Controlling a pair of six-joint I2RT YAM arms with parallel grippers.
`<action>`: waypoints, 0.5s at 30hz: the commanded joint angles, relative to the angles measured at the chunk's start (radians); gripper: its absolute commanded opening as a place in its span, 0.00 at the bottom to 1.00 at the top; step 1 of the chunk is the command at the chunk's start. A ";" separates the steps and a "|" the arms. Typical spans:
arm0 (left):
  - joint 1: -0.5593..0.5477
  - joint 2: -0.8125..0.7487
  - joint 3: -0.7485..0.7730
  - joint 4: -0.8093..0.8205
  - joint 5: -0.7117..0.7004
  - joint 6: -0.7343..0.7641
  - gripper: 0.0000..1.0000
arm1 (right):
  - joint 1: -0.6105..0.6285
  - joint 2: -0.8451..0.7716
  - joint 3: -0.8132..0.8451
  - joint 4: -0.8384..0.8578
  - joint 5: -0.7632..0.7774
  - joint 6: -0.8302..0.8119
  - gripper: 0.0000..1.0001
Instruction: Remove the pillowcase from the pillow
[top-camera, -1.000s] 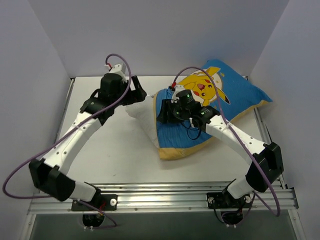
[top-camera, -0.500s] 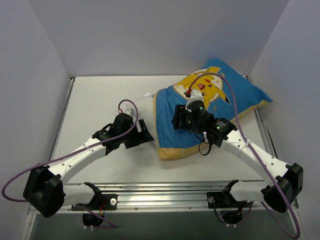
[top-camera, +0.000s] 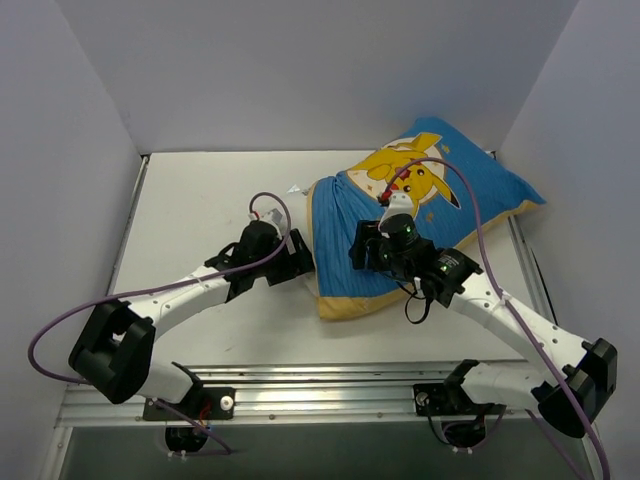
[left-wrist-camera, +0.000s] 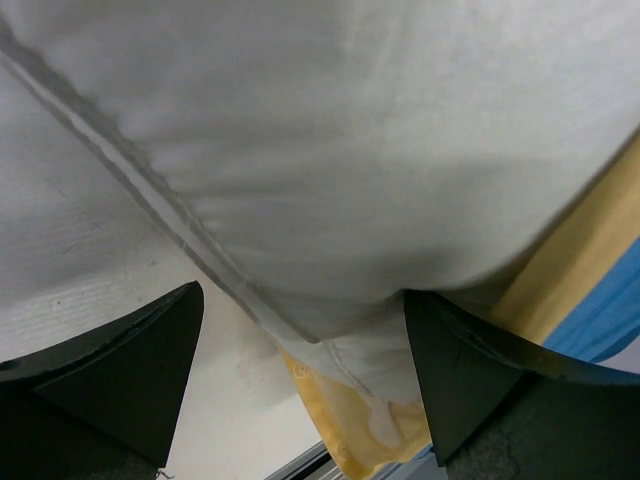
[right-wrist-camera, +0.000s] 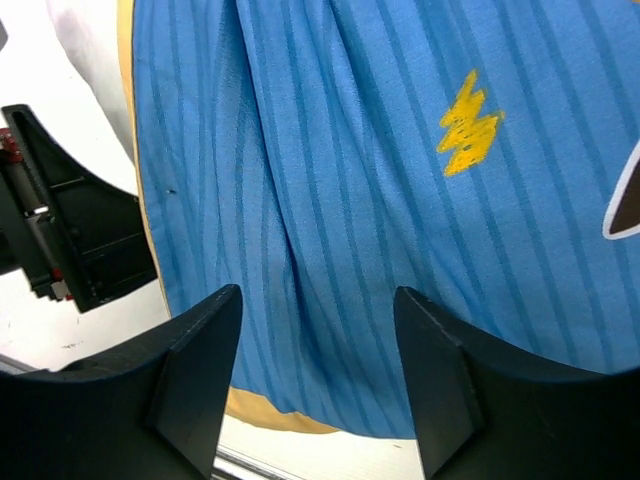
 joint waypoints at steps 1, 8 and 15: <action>-0.020 0.026 0.028 0.114 0.033 -0.005 0.89 | 0.016 -0.020 0.005 -0.001 0.027 -0.008 0.59; -0.063 0.046 0.034 0.174 0.026 -0.054 0.63 | 0.152 0.021 0.057 -0.097 0.162 0.014 0.61; -0.087 0.069 0.062 0.228 0.015 -0.094 0.03 | 0.341 0.100 0.114 -0.208 0.366 0.110 0.61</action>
